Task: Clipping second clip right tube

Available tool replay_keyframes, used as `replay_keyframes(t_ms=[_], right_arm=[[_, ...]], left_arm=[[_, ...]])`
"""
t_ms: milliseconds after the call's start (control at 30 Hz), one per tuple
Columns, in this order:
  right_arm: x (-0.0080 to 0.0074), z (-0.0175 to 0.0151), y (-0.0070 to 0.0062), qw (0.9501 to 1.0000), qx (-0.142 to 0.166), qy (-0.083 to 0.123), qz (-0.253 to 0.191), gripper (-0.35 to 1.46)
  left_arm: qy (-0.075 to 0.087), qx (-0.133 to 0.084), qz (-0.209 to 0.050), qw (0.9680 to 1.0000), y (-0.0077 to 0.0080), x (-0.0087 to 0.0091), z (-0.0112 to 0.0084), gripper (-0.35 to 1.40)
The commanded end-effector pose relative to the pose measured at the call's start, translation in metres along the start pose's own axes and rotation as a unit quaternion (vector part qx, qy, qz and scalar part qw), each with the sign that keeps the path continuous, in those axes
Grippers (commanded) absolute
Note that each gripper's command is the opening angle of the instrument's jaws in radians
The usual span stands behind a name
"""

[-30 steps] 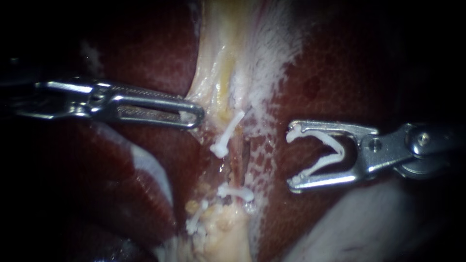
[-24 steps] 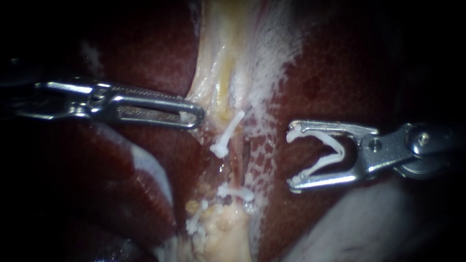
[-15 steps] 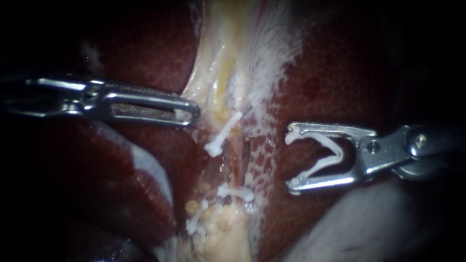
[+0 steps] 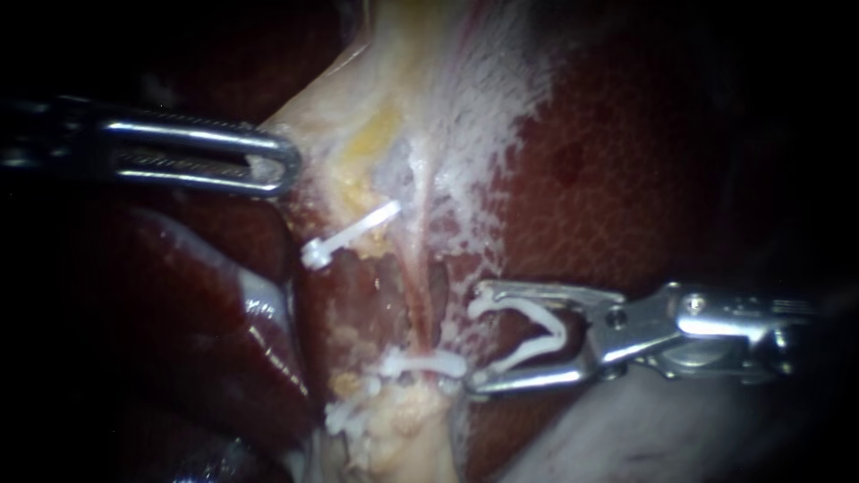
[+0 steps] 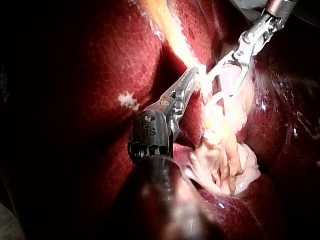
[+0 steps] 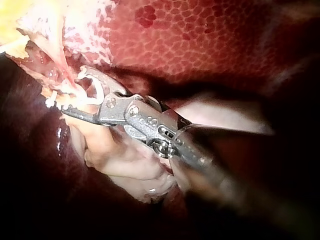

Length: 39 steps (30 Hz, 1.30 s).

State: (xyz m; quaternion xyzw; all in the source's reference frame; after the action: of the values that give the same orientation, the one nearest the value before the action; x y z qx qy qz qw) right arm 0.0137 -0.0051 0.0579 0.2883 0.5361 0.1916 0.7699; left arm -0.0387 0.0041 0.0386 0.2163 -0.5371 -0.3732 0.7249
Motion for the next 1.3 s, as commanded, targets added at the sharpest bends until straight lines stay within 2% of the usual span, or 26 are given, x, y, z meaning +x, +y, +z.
replay_keyframes(t_ms=[33, 367, 733, 1067, 1200, 1300], right_arm=[[-0.0002, 0.0004, 0.0002, 1.0, 0.002, -0.001, 0.001, 0.6], [-0.001, 0.0031, 0.0011, 1.0, -0.002, -0.002, 0.006, 0.6], [-0.0008, 0.0054, 0.0, 0.999, 0.013, -0.007, 0.041, 0.58], [-0.0007, 0.0055, -0.0003, 0.9985, 0.014, -0.007, 0.053, 0.53], [-0.0007, 0.0054, -0.0003, 0.9982, 0.014, -0.008, 0.058, 0.48], [-0.0007, 0.0053, -0.0003, 0.9982, 0.015, -0.008, 0.058, 0.36]], left_arm=[[0.0, -0.001, 0.0, 1.0, -0.0002, -0.0001, 0.0, -0.35], [-0.001, -0.004, 0.0, 1.0, -0.0011, -0.0002, -0.0003, -0.35], [-0.001, -0.004, 0.003, 1.0, -0.0013, -0.0002, -0.0001, -0.35], [-0.001, -0.005, 0.004, 1.0, -0.0013, 0.0, 0.0001, -0.35], [-0.001, -0.005, 0.004, 1.0, -0.0013, 0.0001, 0.0002, -0.35], [-0.001, -0.005, 0.004, 1.0, -0.0013, 0.0002, 0.0003, -0.35]])
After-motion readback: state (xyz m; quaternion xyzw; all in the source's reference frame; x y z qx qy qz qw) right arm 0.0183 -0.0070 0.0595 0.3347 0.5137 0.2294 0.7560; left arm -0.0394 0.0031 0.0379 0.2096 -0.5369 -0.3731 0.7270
